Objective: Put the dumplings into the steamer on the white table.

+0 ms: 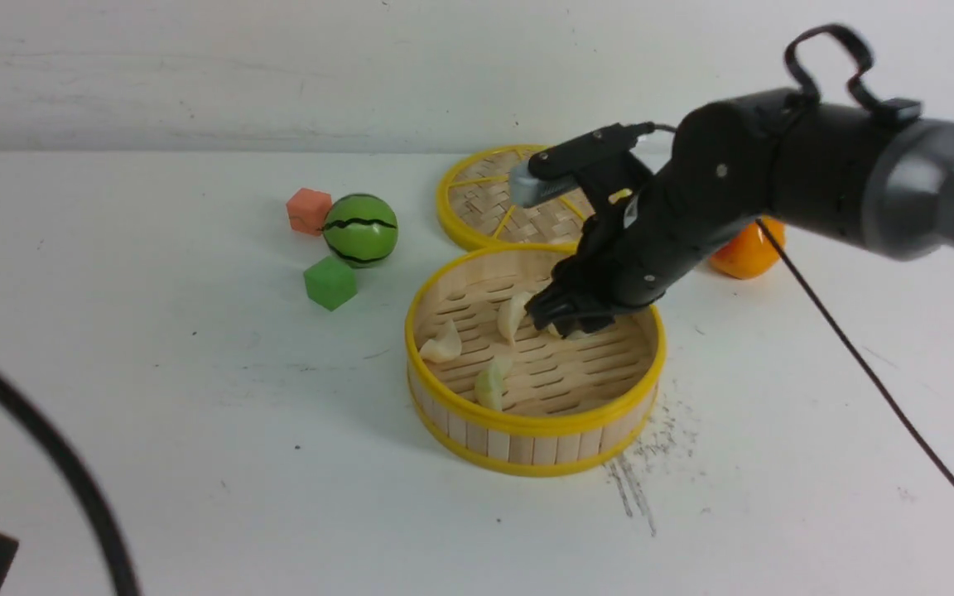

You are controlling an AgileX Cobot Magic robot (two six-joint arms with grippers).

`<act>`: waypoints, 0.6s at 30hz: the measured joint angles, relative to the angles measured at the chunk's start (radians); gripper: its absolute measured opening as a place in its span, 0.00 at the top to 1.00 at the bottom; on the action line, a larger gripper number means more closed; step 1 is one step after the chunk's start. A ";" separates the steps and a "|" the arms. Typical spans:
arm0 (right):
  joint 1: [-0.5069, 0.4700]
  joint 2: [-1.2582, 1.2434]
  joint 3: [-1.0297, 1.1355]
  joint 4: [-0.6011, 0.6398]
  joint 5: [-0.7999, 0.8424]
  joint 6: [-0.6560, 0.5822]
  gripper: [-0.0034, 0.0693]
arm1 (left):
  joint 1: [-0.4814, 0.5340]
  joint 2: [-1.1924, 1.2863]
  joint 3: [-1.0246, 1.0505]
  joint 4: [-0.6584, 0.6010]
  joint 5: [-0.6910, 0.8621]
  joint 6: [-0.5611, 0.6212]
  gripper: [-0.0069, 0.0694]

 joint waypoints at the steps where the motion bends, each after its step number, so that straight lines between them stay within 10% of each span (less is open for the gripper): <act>1: 0.000 0.025 0.000 -0.003 -0.014 0.022 0.61 | 0.000 -0.036 0.020 0.004 0.002 -0.013 0.93; 12: 0.000 0.062 -0.013 -0.003 -0.016 0.142 0.30 | 0.000 -0.416 0.245 0.084 -0.018 -0.188 0.93; 18: 0.003 -0.182 -0.008 -0.003 0.106 0.136 0.49 | 0.000 -0.529 0.283 0.125 -0.122 -0.242 0.92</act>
